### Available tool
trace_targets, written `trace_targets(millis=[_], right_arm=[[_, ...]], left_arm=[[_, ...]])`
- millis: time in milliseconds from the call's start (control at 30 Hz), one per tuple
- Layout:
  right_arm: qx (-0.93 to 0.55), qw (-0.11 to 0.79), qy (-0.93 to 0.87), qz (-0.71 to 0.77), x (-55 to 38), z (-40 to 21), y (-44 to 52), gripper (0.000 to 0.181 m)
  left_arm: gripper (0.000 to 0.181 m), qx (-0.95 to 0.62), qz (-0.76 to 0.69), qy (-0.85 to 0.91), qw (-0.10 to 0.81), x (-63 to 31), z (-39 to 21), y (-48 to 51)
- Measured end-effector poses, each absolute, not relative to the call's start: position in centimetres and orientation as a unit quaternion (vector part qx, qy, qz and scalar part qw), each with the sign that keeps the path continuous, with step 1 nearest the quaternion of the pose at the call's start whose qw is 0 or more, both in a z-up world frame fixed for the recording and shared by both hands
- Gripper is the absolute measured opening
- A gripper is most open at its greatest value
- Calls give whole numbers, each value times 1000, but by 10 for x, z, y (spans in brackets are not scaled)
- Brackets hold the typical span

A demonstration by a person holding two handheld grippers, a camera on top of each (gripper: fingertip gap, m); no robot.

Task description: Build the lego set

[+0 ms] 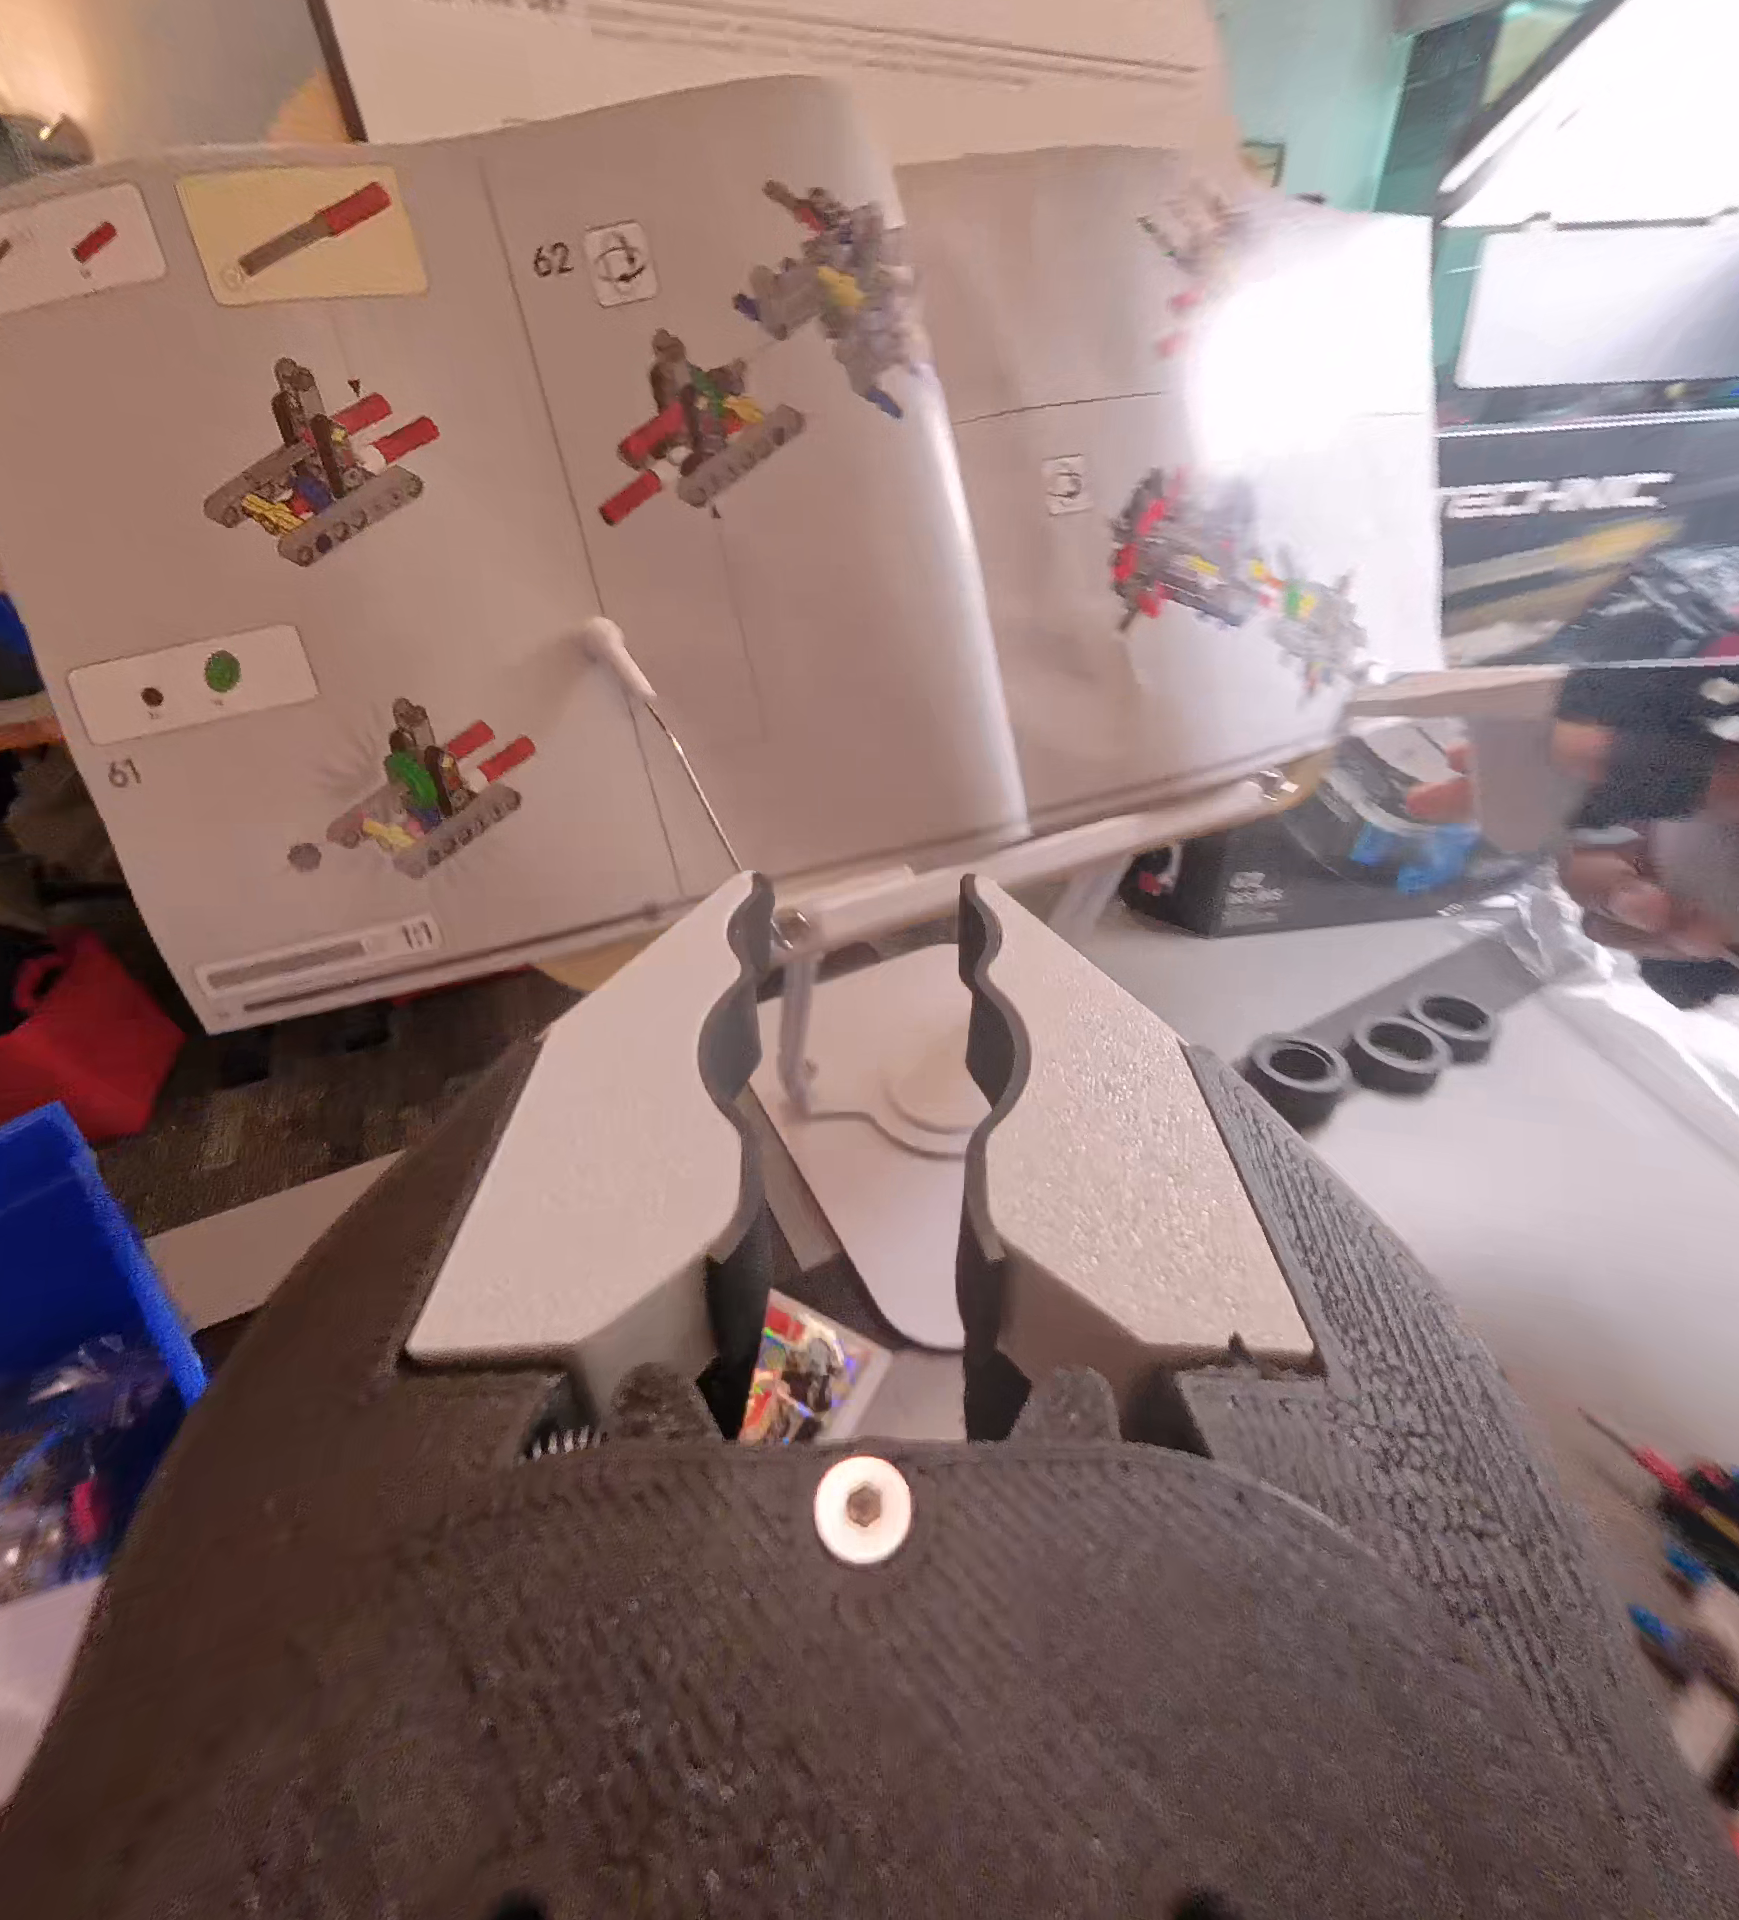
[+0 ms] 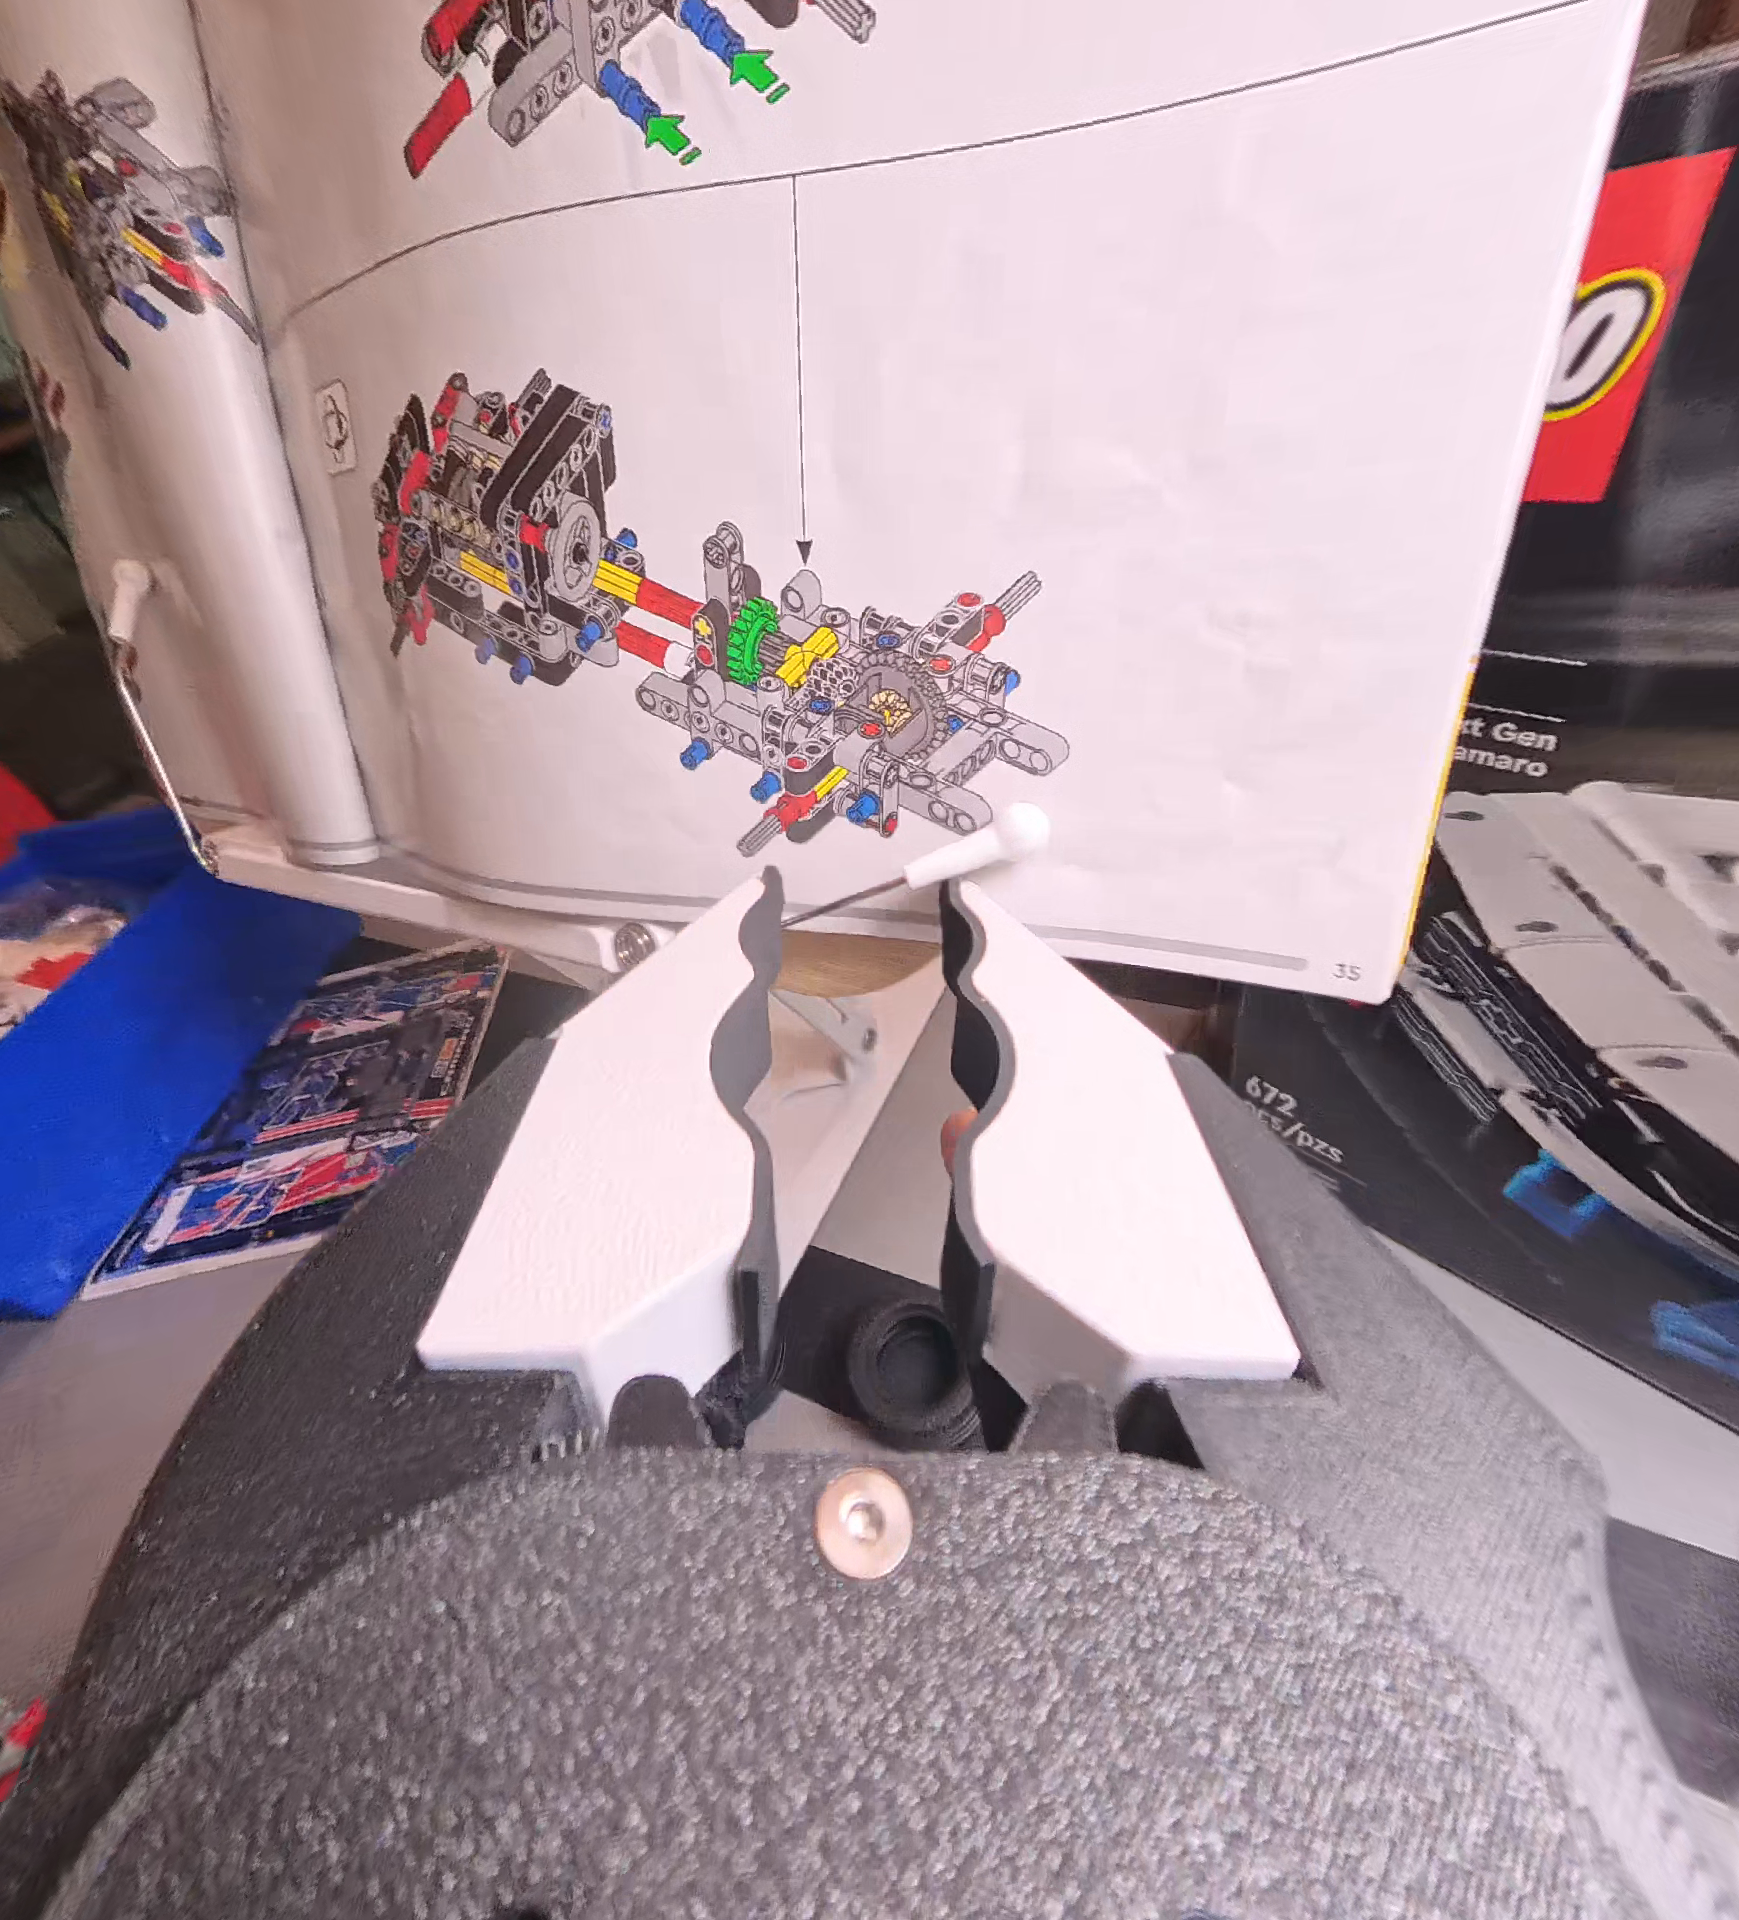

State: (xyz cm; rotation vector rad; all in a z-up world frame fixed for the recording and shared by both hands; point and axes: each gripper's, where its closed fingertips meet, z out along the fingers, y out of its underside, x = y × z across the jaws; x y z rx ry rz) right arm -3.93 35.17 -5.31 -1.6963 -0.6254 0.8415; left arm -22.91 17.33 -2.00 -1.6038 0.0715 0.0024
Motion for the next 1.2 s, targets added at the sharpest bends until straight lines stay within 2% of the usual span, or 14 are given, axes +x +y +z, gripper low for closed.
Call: trace_targets(millis=[67, 200, 333, 367, 433, 533, 700, 800, 933, 1033, 1100, 1200], right_arm=[[-708, 555, -253, 355, -39, -51, 356, 19], [-708, 547, -243, 376, -34, -59, 353, 18], [-704, 529, -215, 422, -31, -70, 348, 19], [-707, 516, -211, 436, -31, -75, 347, 21], [-719, 488, -223, 441, -30, -87, 341, 29], [-719, 539, -258, 355, -12, -90, 340, 41], [-669, 634, -292, 255, -5, -38, 340, 56], [-653, 654, -312, 221, -21, -13, 349, 69], [-672, 629, -334, 203, -47, -2, 371, 102], [-703, 587, -348, 201, -72, -3, 373, 127], [-718, 580, -344, 174, -80, -6, 375, 132], [-724, 590, -326, 148, -81, -7, 378, 127]], left_arm=[[39, -732, 15, 6, 681, -245, -19, 204], [37, -739, 12, -31, 673, -267, -26, 239], [1, -742, 9, -17, 670, -268, -36, 246], [1, -740, 10, -19, 672, -271, -37, 246], [1, -738, -10, -39, 673, -276, -40, 243], [2, -740, -29, -63, 669, -281, -46, 237], [7, -742, -91, -156, 645, -284, -68, 226], [24, -740, -108, -158, 645, -270, -73, 213], [33, -717, -34, -69, 693, -241, -38, 201], [41, -722, 19, 30, 691, -212, -12, 219], [42, -727, 36, 74, 682, -196, -1, 236], [41, -732, 45, 102, 672, -181, 6, 258]])
